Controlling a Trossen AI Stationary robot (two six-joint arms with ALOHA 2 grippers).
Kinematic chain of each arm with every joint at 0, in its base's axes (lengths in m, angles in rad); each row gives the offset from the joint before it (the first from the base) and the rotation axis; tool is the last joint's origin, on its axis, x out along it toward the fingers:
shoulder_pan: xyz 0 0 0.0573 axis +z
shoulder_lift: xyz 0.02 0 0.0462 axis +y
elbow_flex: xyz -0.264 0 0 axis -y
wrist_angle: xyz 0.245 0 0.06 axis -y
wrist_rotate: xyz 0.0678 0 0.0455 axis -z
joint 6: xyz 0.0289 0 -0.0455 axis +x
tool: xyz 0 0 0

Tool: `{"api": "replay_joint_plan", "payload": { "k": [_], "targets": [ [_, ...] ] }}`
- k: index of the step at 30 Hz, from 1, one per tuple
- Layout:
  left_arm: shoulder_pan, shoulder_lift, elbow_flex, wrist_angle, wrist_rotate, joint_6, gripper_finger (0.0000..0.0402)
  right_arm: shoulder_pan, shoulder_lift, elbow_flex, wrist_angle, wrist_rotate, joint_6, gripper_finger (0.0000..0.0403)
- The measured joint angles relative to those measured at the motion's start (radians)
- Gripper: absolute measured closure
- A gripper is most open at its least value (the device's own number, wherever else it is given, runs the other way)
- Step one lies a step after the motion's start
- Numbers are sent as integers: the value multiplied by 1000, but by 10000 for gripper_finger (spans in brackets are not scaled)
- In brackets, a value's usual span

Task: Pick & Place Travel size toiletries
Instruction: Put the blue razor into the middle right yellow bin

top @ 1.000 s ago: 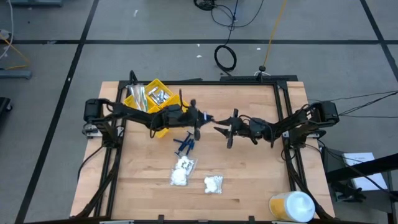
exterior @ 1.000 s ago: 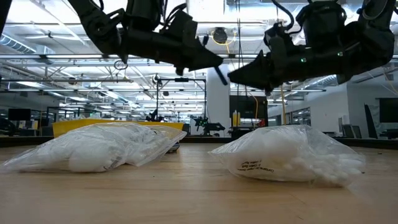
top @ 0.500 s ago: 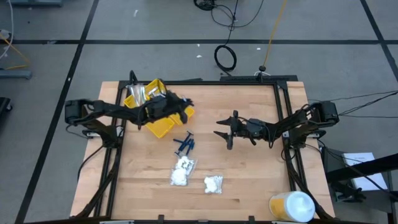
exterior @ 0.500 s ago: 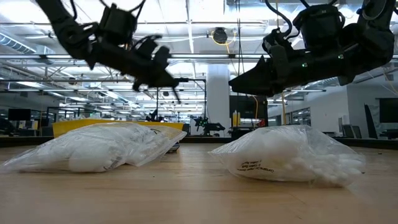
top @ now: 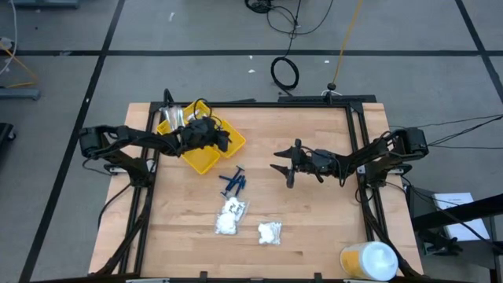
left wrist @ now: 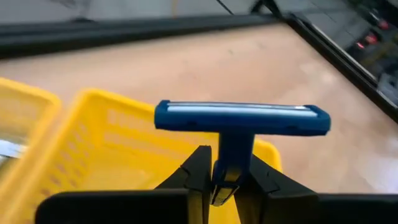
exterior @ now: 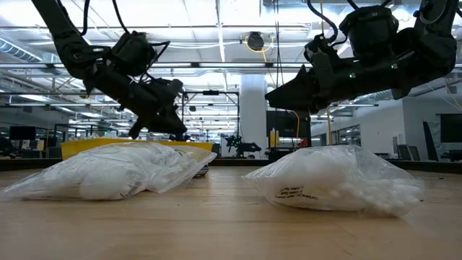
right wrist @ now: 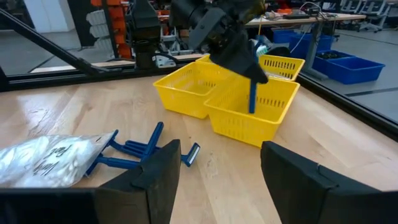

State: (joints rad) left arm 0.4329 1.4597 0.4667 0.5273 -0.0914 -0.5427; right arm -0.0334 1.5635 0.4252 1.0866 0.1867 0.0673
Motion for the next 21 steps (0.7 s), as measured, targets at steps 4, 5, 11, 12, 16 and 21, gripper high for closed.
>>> {"api": "replay_joint_plan", "payload": {
  "k": [4,5,11,12,16,21],
  "targets": [
    [-1,0,0,-8,66,-11,348,0,0,0,0,0,0,197],
    [-1,0,0,-9,71,-14,345,0,0,0,0,0,0,197],
    [-1,0,0,-44,73,-21,290,0,0,0,0,0,0,198],
    [-1,0,0,-46,73,-22,275,0,0,0,0,0,0,198],
    [-1,0,0,-52,70,-6,210,0,0,0,0,-4,0,196],
    [-1,0,2,-54,68,62,147,0,0,0,0,-4,0,195]
  ]
}}
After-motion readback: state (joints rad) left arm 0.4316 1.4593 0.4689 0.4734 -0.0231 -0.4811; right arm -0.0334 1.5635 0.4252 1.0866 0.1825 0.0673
